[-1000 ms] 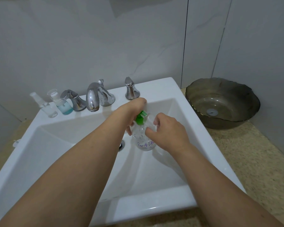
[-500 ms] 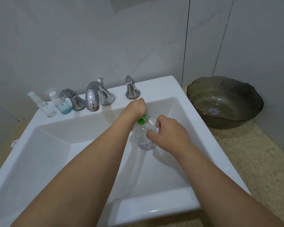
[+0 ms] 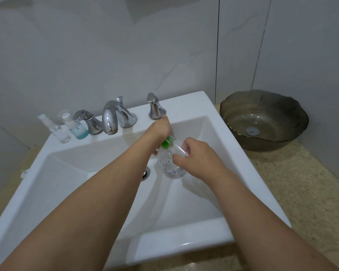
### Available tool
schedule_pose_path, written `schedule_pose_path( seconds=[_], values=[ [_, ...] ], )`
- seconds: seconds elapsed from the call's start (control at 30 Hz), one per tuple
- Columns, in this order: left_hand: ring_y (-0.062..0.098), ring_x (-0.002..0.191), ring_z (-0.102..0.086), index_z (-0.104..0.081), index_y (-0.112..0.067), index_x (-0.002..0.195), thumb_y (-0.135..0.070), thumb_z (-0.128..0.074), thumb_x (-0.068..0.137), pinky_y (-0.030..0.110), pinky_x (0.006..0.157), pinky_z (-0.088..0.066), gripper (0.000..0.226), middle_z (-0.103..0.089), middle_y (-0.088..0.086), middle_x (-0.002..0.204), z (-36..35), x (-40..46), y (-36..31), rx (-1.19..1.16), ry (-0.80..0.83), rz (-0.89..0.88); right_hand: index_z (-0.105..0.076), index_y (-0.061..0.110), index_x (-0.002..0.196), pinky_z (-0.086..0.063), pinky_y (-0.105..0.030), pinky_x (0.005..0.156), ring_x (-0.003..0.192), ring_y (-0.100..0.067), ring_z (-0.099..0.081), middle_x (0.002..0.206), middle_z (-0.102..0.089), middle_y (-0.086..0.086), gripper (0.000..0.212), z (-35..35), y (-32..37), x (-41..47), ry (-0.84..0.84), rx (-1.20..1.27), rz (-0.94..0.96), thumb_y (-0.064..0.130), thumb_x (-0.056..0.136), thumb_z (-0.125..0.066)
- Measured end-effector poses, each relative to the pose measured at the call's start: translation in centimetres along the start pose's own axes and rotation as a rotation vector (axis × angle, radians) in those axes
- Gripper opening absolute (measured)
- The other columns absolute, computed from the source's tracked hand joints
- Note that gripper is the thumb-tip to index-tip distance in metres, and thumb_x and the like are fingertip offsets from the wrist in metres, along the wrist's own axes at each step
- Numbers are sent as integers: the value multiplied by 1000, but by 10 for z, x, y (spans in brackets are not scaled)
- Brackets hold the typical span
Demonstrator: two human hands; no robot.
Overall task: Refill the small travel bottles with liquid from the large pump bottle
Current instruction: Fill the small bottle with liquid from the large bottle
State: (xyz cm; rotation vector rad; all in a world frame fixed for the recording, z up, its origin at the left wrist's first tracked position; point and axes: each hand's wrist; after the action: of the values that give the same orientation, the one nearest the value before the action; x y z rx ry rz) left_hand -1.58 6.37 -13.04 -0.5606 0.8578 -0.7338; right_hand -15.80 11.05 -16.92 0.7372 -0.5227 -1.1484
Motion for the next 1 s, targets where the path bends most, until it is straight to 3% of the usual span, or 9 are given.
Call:
schedule_pose_path(
  seconds=[0.1,0.27,0.33,0.43,0.5,0.7,1.0],
  values=[
    [39,103,-65,-59,-5,105,-57,-23,99,58,101,-48,63,-68,18,112,4,-5,-8,20,67,70,-48,20,82,-45,-35,64,72,-20,-55,78,-56,5,29,1,2,-1,-48,-3,34,44,76,-64],
    [48,127,-52,-45,-8,144,-71,-22,96,72,101,-42,82,-57,22,136,10,-7,-12,63,158,133,-50,20,84,-44,-32,63,72,-18,-55,76,-55,6,29,4,4,-1,-100,-63,58,45,76,-64],
    [49,122,-54,-46,-8,138,-67,-24,98,71,97,-46,75,-60,20,127,10,-7,-11,72,154,137,-50,20,85,-42,-31,62,72,-18,-55,76,-55,6,30,4,5,-1,-101,-70,61,45,76,-64],
    [45,104,-62,-51,-5,113,-52,-27,100,64,88,-53,54,-63,18,103,6,-10,-12,106,103,109,-48,20,83,-35,-30,57,70,-18,-52,75,-53,6,30,5,5,0,-89,-80,53,45,76,-63],
    [45,99,-65,-56,-4,103,-38,-30,97,63,86,-55,43,-66,21,104,3,-10,-12,125,83,82,-46,20,82,-32,-30,54,69,-19,-52,75,-52,6,30,4,5,0,-81,-96,45,45,76,-62],
    [49,92,-68,-61,-2,116,-18,-30,89,64,84,-55,44,-68,27,110,-4,-5,-7,103,26,63,-50,16,87,-38,-31,58,74,-24,-55,80,-56,2,31,3,7,-1,-29,-140,20,43,78,-61],
    [45,86,-70,-67,-1,103,-26,-34,86,59,83,-57,45,-72,25,99,-4,4,-3,62,7,40,-50,16,87,-43,-34,63,75,-24,-56,80,-57,1,32,2,8,-1,-35,-154,19,44,76,-61]
  ],
)
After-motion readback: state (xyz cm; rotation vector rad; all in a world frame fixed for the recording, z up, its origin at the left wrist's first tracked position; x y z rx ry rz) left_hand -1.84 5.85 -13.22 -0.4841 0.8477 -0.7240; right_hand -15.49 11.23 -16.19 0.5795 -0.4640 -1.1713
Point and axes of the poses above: each hand's wrist, its own x-axis towards the middle knuckle, its own z-axis out of the back of the hand, y = z × x
